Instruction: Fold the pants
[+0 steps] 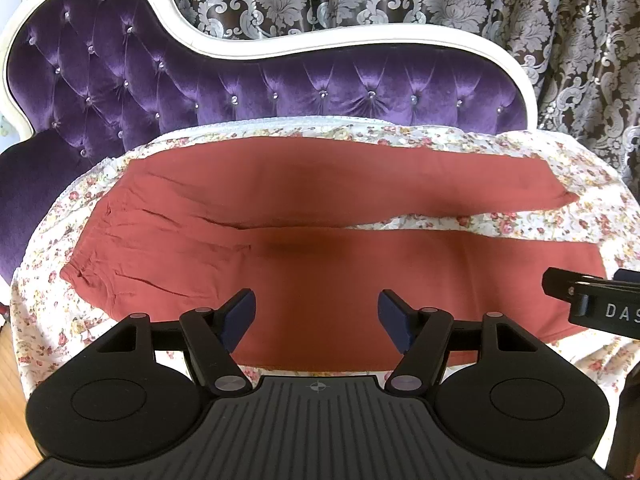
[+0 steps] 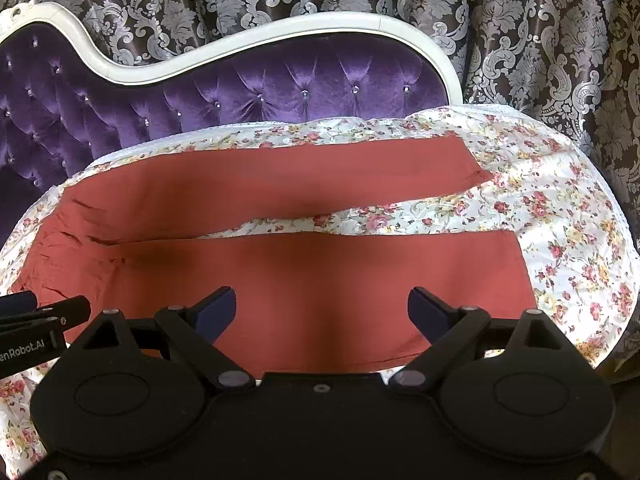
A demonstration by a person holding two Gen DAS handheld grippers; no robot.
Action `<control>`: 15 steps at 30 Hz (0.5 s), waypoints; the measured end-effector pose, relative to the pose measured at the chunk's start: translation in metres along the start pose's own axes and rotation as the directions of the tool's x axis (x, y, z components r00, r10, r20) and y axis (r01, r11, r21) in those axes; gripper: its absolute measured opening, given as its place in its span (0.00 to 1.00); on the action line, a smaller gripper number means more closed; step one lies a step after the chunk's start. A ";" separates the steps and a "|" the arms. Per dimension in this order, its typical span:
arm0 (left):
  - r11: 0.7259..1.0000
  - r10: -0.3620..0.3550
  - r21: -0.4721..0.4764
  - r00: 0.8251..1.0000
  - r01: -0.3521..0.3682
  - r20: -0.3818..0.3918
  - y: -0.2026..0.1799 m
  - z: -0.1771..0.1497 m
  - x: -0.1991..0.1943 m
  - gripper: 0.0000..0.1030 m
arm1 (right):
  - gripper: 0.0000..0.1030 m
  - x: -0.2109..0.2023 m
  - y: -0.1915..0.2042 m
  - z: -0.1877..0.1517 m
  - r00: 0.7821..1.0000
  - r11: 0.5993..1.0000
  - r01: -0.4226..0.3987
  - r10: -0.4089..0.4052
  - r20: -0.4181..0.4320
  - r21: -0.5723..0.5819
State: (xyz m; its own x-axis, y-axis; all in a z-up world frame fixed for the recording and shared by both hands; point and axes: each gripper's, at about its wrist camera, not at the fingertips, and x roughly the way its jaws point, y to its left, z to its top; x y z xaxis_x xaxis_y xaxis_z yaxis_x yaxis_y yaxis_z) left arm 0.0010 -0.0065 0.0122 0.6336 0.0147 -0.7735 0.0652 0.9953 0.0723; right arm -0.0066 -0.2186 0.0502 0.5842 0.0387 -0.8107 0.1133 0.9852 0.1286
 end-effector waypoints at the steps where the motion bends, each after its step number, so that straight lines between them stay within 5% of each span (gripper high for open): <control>1: 1.000 0.000 0.001 1.000 0.000 0.001 0.000 0.000 0.000 0.64 | 0.91 0.000 0.000 0.000 1.000 1.000 0.000 0.000 0.002 -0.002; 15: 1.000 0.003 0.001 1.000 -0.003 0.010 0.000 0.002 -0.001 0.64 | 0.91 -0.002 0.010 0.002 1.000 0.998 0.019 -0.018 0.023 -0.060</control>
State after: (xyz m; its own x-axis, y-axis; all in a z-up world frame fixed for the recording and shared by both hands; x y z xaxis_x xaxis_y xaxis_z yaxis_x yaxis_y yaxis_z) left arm 0.0022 -0.0066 0.0143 0.6416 0.0165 -0.7669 0.0640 0.9951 0.0750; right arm -0.0051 -0.2092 0.0538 0.6007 0.0170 -0.7993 0.0764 0.9940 0.0785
